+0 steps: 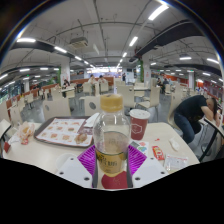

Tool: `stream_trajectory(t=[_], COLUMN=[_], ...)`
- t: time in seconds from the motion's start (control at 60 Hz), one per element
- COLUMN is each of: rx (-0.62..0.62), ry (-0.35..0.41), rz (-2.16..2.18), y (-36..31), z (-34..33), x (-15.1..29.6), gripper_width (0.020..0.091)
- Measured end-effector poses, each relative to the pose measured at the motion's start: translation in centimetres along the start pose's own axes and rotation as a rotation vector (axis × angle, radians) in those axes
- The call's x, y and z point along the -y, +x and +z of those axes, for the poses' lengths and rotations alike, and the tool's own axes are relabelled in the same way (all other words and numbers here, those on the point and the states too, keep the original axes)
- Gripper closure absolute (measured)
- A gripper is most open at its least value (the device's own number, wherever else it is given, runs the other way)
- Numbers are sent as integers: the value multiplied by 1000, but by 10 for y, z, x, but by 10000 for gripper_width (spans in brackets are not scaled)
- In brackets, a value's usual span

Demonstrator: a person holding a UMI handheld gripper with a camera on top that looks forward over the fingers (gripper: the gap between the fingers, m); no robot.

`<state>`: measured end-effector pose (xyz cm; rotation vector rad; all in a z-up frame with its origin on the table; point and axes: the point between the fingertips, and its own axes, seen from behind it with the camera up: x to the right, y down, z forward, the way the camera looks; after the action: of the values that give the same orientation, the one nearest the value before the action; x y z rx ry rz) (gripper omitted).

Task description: Pour water

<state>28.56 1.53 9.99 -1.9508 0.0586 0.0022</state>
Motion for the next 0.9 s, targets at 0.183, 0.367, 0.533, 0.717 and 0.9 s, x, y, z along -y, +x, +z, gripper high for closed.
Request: stream_trajectory(t=[0.183,0.367,0.533,0.717,0.9], rx=[-6,-4,-5,-17,-26], ry=[-49,-58,-66,-159,-251], rz=[-9,-15,-7,18,17], y=[15,18,19,18,7], z=[8,8,7,-17,-86], x=[-40,-64,-65,-73,-75], gripper_width=[715,710,628,250,255])
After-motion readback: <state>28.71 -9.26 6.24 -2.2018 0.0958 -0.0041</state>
